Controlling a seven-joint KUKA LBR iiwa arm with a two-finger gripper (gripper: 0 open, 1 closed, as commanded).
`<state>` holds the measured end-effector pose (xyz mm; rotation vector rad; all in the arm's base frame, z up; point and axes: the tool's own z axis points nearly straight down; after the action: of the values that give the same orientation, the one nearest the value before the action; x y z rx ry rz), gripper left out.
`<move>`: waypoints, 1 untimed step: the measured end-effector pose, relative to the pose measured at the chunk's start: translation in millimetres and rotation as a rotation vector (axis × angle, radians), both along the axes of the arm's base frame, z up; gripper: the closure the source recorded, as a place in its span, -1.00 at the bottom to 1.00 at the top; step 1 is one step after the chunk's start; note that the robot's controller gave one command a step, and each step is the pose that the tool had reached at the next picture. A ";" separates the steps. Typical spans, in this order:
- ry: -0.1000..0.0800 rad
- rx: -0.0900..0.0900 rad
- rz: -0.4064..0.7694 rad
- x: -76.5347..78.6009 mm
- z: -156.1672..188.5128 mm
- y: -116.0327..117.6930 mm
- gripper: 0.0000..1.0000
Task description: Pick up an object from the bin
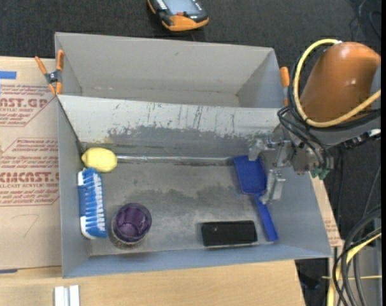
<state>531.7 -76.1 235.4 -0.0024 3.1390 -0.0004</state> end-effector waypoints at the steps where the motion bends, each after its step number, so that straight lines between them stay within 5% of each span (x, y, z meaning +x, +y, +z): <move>1: 0.000 0.000 0.000 0.0 0.0 0.0 -1.00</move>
Offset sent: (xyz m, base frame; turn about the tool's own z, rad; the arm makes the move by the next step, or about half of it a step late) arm -0.0303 -0.0066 -0.0484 -0.3248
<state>531.7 -76.1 235.4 -0.0025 3.1390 -0.0004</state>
